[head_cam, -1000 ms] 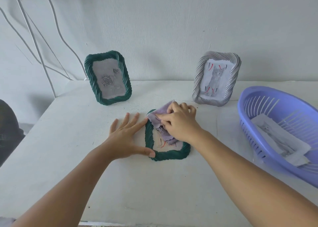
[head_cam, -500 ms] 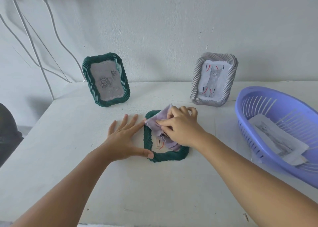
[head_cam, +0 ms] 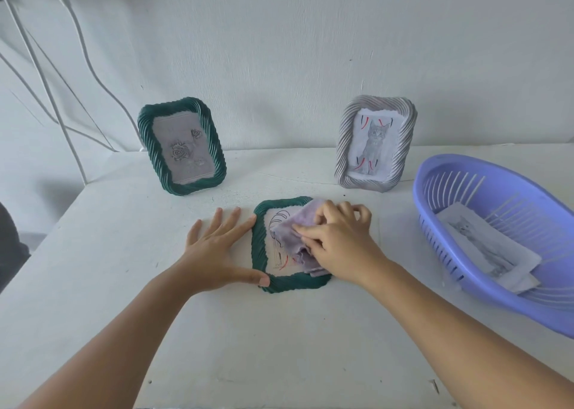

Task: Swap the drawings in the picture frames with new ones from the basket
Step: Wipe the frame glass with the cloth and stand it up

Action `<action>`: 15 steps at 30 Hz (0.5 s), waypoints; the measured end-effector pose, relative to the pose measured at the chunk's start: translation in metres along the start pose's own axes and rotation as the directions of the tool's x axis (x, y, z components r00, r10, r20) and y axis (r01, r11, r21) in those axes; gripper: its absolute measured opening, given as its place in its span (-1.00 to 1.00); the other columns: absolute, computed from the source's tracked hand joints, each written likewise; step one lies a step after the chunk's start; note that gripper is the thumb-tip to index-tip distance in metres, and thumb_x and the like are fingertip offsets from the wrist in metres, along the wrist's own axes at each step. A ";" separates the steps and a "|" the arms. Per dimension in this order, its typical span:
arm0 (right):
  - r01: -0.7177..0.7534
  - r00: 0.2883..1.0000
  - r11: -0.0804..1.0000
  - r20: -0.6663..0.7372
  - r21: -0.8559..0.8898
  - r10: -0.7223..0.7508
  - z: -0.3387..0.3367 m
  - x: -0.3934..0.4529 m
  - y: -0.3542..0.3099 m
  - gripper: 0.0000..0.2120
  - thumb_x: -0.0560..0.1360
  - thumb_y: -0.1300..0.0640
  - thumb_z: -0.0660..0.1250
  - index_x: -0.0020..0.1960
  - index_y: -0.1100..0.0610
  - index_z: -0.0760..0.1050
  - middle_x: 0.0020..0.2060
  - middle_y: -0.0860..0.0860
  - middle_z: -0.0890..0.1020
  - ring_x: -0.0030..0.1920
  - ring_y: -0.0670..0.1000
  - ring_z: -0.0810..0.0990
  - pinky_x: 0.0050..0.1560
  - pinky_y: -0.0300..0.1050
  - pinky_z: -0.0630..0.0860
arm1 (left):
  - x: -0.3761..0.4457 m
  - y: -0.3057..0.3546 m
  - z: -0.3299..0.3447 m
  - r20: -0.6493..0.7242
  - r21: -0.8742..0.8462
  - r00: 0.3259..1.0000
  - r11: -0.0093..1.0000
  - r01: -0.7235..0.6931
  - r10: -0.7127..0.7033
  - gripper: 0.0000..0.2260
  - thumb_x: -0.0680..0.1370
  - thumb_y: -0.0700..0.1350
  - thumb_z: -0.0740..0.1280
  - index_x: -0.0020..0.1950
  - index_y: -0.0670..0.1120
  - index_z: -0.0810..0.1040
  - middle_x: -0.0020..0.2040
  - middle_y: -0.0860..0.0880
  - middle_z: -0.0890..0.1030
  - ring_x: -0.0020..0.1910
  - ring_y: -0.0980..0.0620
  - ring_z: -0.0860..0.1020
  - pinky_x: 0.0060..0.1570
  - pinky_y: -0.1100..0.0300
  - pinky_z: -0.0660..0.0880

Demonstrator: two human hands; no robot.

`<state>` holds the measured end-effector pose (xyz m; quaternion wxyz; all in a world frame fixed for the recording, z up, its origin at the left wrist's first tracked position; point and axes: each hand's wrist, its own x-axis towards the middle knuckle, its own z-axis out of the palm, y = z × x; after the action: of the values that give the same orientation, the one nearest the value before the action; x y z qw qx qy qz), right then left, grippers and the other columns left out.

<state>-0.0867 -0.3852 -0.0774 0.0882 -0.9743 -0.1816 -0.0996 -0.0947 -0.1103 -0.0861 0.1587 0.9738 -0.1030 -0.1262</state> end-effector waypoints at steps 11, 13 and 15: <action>-0.017 0.997 0.983 0.073 0.180 0.003 0.006 0.006 -0.011 -0.74 0.65 -0.15 0.21 0.28 -0.35 0.55 0.01 -0.14 0.34 0.13 0.02 0.30 0.28 0.09 0.06 | 0.000 0.001 -0.001 0.003 0.014 1.000 1.000 0.002 -0.002 0.05 0.07 0.75 0.20 0.46 0.55 -0.18 0.64 0.23 -0.23 0.57 0.16 -0.41 0.56 -0.11 -0.34; 0.038 0.993 0.978 0.103 0.205 -0.060 0.000 -0.001 0.004 -0.72 0.63 -0.18 0.23 0.31 -0.38 0.52 0.02 -0.18 0.34 0.14 -0.01 0.29 0.32 0.10 0.06 | 0.000 0.001 -0.001 0.006 0.016 1.000 1.000 0.000 0.000 0.07 0.07 0.75 0.20 0.48 0.53 -0.17 0.63 0.23 -0.24 0.56 0.16 -0.41 0.56 -0.11 -0.35; 0.023 0.995 0.990 0.096 0.142 -0.037 -0.005 0.002 0.011 -0.71 0.63 -0.18 0.22 0.32 -0.38 0.51 0.03 -0.17 0.35 0.16 0.00 0.31 0.34 0.13 0.11 | 0.001 0.001 0.000 0.007 0.019 1.000 1.000 0.000 0.000 0.07 0.07 0.75 0.20 0.48 0.53 -0.18 0.63 0.23 -0.25 0.56 0.17 -0.42 0.55 -0.12 -0.35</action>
<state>-0.0815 -0.3958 -0.0733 0.1460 -0.9666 -0.2067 -0.0398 -0.0943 -0.1109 -0.0858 0.1492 0.9748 -0.1047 -0.1284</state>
